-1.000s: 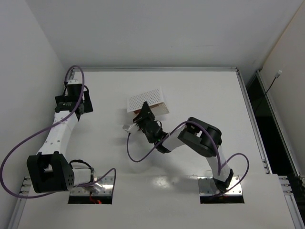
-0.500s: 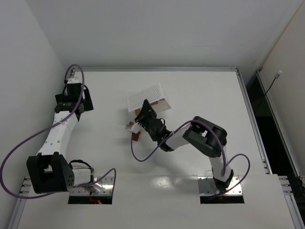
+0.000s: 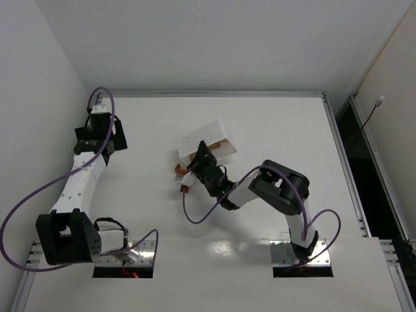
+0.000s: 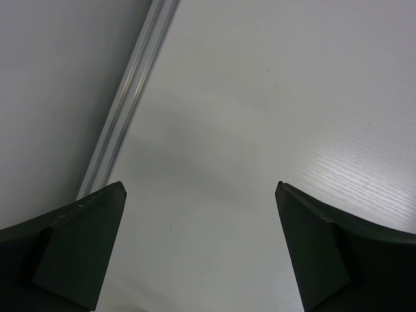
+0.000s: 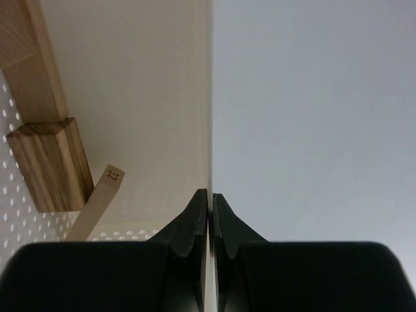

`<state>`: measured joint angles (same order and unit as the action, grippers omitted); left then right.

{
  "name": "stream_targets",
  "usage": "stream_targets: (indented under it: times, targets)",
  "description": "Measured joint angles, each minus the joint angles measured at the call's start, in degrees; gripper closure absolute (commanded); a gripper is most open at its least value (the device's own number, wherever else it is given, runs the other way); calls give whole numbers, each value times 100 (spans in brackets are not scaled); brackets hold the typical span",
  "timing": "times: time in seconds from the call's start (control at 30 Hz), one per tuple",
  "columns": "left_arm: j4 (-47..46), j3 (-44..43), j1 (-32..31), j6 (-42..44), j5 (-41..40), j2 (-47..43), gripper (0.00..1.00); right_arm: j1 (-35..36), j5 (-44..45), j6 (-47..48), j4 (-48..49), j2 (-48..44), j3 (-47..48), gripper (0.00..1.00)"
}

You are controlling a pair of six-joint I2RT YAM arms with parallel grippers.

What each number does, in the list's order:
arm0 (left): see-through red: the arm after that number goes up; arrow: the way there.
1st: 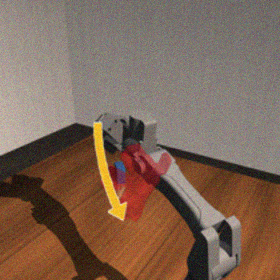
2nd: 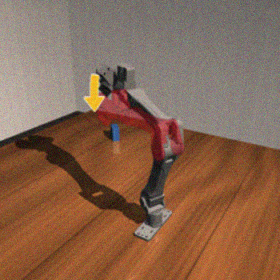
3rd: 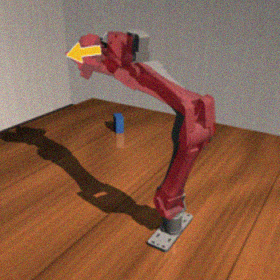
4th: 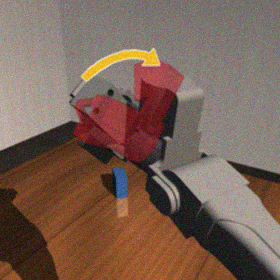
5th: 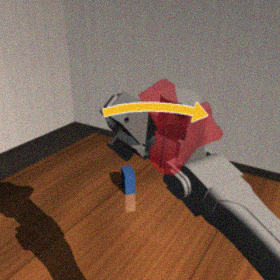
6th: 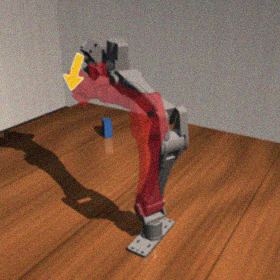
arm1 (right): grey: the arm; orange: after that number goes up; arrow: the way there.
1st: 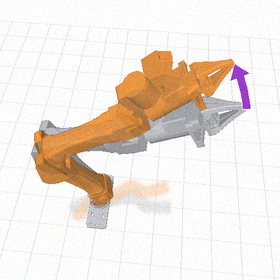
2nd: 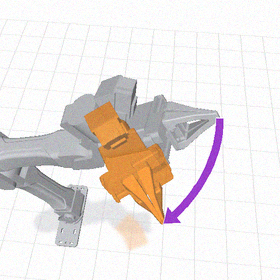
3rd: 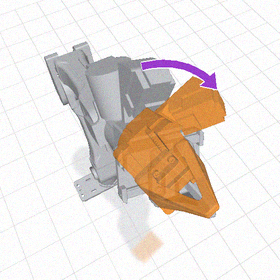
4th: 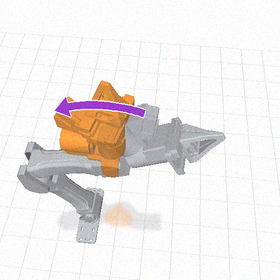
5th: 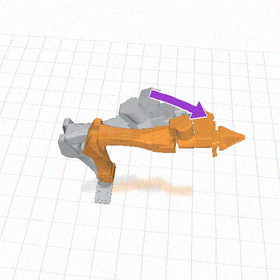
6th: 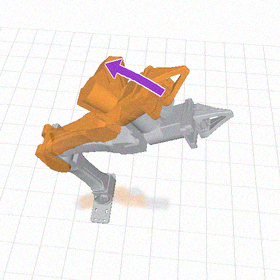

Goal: Build the wood block tower

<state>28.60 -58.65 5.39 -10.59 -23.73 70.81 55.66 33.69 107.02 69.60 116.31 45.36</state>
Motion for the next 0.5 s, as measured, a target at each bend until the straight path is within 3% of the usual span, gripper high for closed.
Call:
stream_targets:
  times: [0.3, 0.5]
  targets:
    - [-2, 0, 0, 0, 52, 2, 0, -245, -28, 4, 92, -15, 560, 100]
    - [-50, 0, 0, 0, 103, 55, 0, -116, 131, 7, 203, -70, -275, 100]
